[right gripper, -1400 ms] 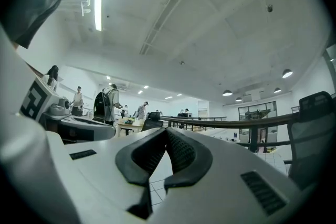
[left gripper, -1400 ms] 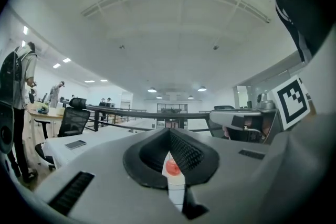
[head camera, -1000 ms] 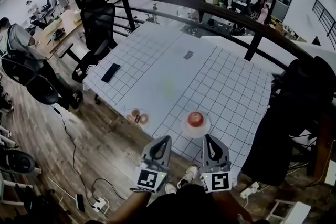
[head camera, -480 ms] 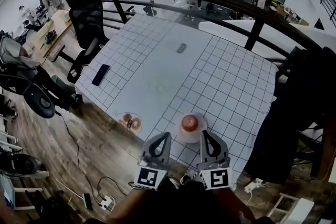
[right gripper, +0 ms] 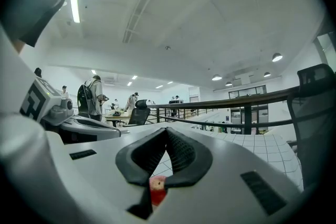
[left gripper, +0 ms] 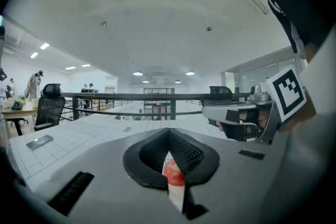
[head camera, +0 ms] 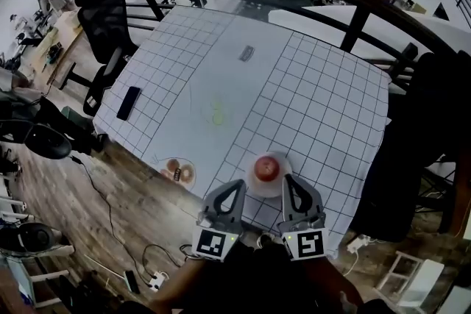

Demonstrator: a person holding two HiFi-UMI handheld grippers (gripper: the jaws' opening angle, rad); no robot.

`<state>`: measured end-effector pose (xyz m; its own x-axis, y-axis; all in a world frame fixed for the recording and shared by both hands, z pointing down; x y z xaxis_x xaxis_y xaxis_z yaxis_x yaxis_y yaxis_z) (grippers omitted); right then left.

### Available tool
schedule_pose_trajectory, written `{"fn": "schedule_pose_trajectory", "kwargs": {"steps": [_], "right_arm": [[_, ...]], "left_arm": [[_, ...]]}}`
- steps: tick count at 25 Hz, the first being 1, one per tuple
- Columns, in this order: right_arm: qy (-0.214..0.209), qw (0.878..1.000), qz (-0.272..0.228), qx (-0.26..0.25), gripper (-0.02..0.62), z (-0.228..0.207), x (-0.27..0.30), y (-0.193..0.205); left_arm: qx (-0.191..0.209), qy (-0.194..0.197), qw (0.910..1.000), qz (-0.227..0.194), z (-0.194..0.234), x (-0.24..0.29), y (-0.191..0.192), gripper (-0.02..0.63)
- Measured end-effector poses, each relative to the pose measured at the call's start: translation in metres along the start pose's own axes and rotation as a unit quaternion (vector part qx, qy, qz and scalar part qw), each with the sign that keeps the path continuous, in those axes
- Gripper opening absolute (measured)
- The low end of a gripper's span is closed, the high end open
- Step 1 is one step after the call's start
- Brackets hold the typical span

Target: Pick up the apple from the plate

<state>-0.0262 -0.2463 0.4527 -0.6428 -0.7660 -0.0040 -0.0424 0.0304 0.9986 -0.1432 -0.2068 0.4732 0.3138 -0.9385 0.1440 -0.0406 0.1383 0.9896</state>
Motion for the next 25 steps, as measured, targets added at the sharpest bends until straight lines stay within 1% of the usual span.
{"fn": "schedule_pose_trajectory", "kwargs": {"steps": [5, 7, 10, 11, 12, 15, 17, 19, 21, 22, 25], "right_arm": [[0.029, 0.999, 0.018, -0.002, 0.023, 0.001, 0.008, 0.005], [0.043, 0.999, 0.020, -0.001, 0.023, -0.001, 0.009, 0.010], [0.060, 0.998, 0.033, 0.005, 0.023, -0.004, 0.008, 0.020], [0.063, 0.997, 0.038, 0.005, 0.023, -0.004, 0.007, 0.024], [0.067, 0.997, 0.041, 0.005, 0.023, -0.004, 0.006, 0.027], [0.080, 0.996, 0.047, 0.006, 0.023, -0.006, 0.003, 0.035], [0.085, 0.995, 0.053, 0.007, 0.023, -0.006, 0.001, 0.040], [0.090, 0.994, 0.056, 0.008, 0.023, -0.006, 0.000, 0.044], [0.094, 0.994, 0.060, 0.011, 0.023, -0.006, -0.001, 0.047], [0.096, 0.993, 0.062, 0.012, 0.023, -0.005, -0.002, 0.049], [0.101, 0.992, 0.070, 0.007, 0.023, -0.006, -0.005, 0.055]], "left_arm": [[-0.024, 0.052, 0.9984, 0.005, 0.001, 0.010, 0.015, 0.011], [-0.013, 0.066, 0.9976, 0.012, 0.001, 0.014, 0.022, 0.011], [0.011, 0.096, 0.9947, 0.036, 0.000, 0.021, 0.038, 0.012], [0.016, 0.107, 0.9931, 0.044, -0.001, 0.024, 0.044, 0.038], [0.020, 0.116, 0.9917, 0.050, -0.002, 0.027, 0.048, 0.108], [0.024, 0.133, 0.9890, 0.059, -0.004, 0.035, 0.061, 0.170], [0.022, 0.151, 0.9856, 0.074, -0.008, 0.040, 0.073, 0.199], [0.031, 0.166, 0.9809, 0.097, -0.013, 0.046, 0.086, 0.288], [0.049, 0.168, 0.9775, 0.118, -0.014, 0.051, 0.101, 0.313], [0.058, 0.166, 0.9760, 0.128, -0.014, 0.054, 0.109, 0.313], [0.070, 0.164, 0.9728, 0.148, -0.012, 0.063, 0.128, 0.334]]}}
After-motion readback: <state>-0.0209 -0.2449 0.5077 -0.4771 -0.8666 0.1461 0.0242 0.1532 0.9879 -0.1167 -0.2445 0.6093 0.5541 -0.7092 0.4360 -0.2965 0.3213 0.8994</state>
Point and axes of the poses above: the fingertips, and each gripper's own axes: x forward along the fingers, z to its left, y out of its underside, the point moved 3 cm from there along -x, backward along the fingers
